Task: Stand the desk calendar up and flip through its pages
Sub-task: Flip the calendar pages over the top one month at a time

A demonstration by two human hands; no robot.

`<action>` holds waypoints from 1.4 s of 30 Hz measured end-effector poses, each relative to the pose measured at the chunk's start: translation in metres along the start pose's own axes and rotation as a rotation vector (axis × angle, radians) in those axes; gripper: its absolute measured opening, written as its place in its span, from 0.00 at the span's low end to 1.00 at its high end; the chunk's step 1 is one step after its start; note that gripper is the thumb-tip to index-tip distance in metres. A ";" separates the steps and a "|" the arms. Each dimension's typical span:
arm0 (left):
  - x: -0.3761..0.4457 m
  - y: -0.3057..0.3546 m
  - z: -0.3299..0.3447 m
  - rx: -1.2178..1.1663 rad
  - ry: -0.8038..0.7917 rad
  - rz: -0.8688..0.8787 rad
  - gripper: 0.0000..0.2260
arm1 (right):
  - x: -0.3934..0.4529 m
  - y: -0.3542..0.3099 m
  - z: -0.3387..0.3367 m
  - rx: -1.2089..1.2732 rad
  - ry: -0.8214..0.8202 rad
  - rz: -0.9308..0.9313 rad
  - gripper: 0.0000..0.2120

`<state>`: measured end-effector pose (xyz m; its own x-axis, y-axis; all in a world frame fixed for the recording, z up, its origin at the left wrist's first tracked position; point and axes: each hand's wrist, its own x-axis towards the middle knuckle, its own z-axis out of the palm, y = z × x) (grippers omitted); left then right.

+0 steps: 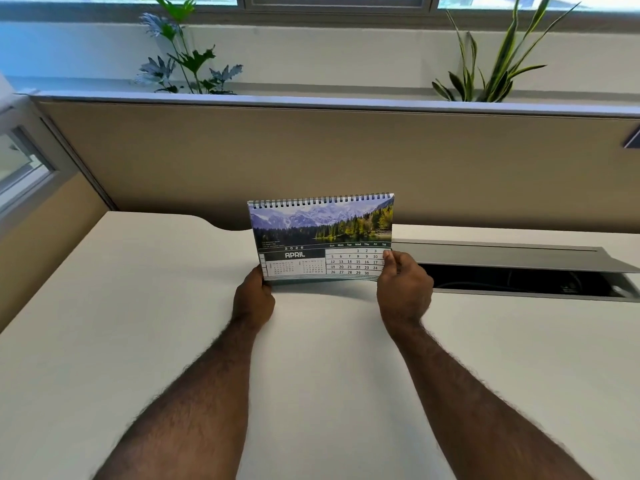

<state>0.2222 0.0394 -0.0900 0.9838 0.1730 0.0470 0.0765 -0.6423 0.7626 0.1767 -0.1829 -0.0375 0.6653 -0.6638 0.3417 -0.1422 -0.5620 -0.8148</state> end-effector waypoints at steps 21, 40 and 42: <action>0.004 -0.013 0.005 -0.038 0.023 0.059 0.18 | 0.050 -0.054 -0.076 0.049 -0.332 0.095 0.10; -0.003 0.005 -0.001 0.112 -0.004 -0.032 0.10 | 0.160 -0.113 -0.032 0.479 -0.527 0.042 0.07; -0.003 0.004 0.000 0.113 -0.003 -0.037 0.10 | 0.169 -0.106 -0.015 0.431 -0.551 0.145 0.07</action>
<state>0.2199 0.0367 -0.0869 0.9805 0.1956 0.0179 0.1303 -0.7160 0.6859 0.2939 -0.2428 0.1139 0.9514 -0.3070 0.0226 -0.0303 -0.1664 -0.9856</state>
